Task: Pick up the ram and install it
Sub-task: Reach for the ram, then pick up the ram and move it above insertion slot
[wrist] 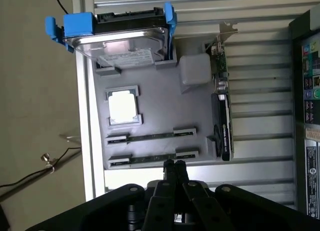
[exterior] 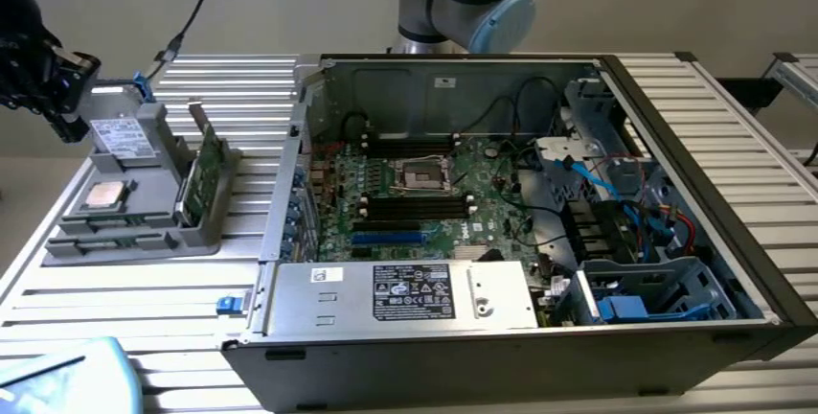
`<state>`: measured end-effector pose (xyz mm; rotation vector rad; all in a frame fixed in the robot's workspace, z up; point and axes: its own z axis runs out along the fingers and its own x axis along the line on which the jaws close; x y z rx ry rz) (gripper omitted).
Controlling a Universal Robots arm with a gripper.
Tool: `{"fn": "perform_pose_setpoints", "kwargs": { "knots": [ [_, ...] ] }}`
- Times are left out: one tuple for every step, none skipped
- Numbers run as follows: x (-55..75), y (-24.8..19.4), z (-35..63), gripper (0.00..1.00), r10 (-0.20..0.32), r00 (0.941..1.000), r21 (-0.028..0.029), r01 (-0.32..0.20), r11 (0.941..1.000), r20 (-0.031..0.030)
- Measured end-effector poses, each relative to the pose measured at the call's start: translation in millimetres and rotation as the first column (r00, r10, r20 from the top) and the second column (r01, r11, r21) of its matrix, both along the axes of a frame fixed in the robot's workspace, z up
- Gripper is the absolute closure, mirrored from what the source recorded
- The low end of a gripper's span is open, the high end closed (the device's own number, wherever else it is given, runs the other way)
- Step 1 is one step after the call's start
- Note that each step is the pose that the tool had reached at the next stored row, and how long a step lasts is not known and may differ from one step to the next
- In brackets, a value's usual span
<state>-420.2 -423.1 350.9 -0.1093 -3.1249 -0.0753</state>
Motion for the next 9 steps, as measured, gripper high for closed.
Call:
{"fn": "perform_pose_setpoints", "kwargs": {
  "knots": [
    [-0.1, -1.3, -0.1, 0.89, 0.0, 1.0, 0.0001, 0.0, 1.0, 0.0],
    [-0.1, -1.3, 0.0, 0.89, 0.0, 1.0, 0.0, 0.0, 1.0, -0.0002],
    [-0.1, -1.3, 0.0, 0.89, 0.0, 1.0, 0.0001, 0.0, 1.0, -0.0001],
    [-0.1, -1.3, 0.0, 0.89, 0.0, 1.0, 0.0001, 0.0, 1.0, -0.0002],
    [-0.1, -1.3, 0.0, 0.89, 0.0, 1.0, 0.0001, 0.0, 1.0, -0.0002],
    [-0.1, -1.3, 0.0, 0.89, 0.0, 1.0, 0.0001, 0.0, 1.0, -0.0002],
    [-0.1, -1.3, 0.0, 0.89, 0.0, 1.0, 0.0001, 0.0, 1.0, -0.0001],
    [-0.1, -1.3, 0.0, 0.89, 0.0, 1.0, 0.0001, 0.0, 1.0, -0.0002],
    [-0.1, -1.3, 0.0, 0.89, 0.0, 1.0, 0.0001, 0.0, 1.0, -0.0002]
  ]
}}
